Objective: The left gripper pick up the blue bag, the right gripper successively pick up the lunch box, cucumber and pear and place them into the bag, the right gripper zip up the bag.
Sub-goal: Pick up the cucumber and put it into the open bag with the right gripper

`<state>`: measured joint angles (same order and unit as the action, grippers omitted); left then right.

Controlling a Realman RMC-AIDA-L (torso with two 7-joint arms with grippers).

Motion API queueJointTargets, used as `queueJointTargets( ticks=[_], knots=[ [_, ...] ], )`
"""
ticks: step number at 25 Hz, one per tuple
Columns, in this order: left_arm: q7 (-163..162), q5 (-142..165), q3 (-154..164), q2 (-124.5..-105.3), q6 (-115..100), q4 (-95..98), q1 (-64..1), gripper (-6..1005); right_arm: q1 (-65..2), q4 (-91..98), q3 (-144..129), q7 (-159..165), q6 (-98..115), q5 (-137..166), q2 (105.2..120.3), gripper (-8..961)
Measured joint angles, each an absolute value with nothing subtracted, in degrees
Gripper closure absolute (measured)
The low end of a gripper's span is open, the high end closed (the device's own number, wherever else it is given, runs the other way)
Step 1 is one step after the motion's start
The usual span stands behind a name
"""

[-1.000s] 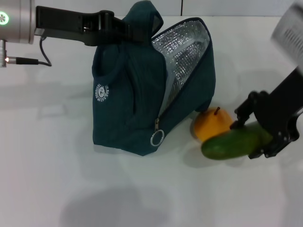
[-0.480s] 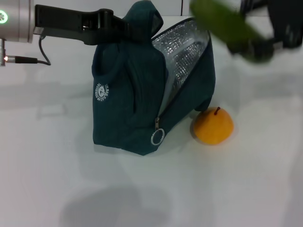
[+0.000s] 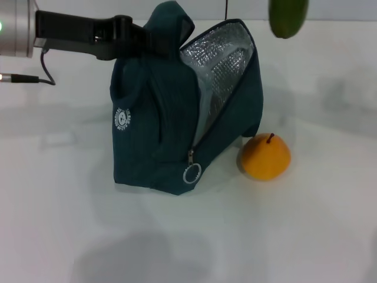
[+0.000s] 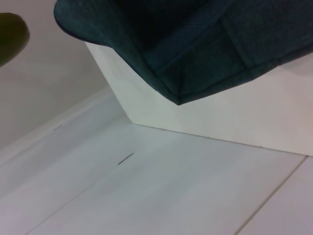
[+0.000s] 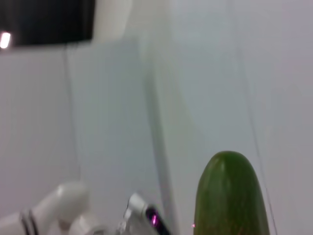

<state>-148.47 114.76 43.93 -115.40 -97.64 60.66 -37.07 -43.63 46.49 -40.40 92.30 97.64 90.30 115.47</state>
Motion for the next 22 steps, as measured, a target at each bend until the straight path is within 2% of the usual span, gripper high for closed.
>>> queueJointTargets(
  ticks=[5, 11, 22],
  knots=[
    [-148.32, 114.79, 44.28, -115.11, -97.65, 60.64, -37.03, 955, -43.9, 30.86, -43.9, 86.68, 94.63, 81.5, 115.7, 279],
    [-148.24, 114.63, 44.3, -115.14, -98.01, 60.63, -37.15, 955, -47.29, 16.14, -46.09, 78.54, 93.33, 76.13, 116.15, 275],
    [-147.55, 114.71, 44.3, -115.57, -98.98, 60.49, -36.78, 955, -52.92, 0.92, -48.1, 67.56, 89.59, 75.13, 116.19, 266]
  ],
)
